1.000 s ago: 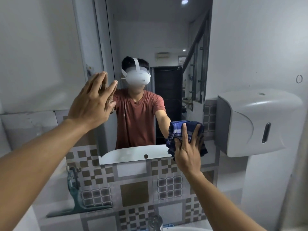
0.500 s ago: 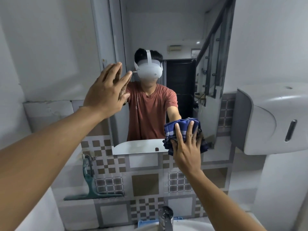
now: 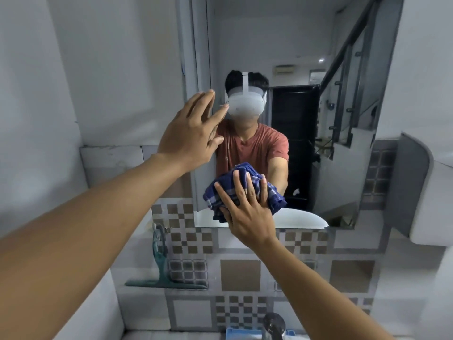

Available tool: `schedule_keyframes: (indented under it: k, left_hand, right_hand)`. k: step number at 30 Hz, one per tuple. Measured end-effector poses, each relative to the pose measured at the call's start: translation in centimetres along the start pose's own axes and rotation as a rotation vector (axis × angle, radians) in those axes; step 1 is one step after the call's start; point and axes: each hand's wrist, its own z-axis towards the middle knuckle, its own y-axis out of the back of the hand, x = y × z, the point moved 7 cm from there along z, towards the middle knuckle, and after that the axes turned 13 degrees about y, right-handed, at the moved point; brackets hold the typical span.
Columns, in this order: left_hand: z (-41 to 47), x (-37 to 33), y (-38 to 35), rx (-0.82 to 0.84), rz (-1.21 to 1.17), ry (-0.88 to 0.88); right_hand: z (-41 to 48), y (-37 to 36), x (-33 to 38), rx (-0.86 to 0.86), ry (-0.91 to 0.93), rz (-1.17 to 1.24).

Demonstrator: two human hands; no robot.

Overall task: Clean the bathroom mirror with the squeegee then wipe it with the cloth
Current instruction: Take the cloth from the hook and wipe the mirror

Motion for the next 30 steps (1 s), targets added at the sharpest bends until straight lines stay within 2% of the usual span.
schedule_keyframes:
  k: [15,19,22,25,30]
  left_hand:
    - [-0.4,-0.1,0.1,0.023,-0.069,0.028]
    - [-0.6,0.0,0.5,0.023,-0.089,0.026]
    - [-1.2,0.4,0.6,0.048,-0.126,0.040]
    - [-2.6,1.2,1.2,0.054,-0.181,0.071]
    - [-7.7,3.7,1.9,0.152,-0.370,0.260]
  right_hand:
    - [0.5,-2.8,6.4,0.106,0.421,0.009]
    - [-0.3,-3.0,7.9,0.162,0.541,0.125]
    - [-1.2,-2.7,9.7,0.287,0.601,0.348]
    - [-1.6,-1.3,10.8,0.503,0.441,0.649]
    - [-0.3,2.1,9.2,0.379,-0.097,1.045]
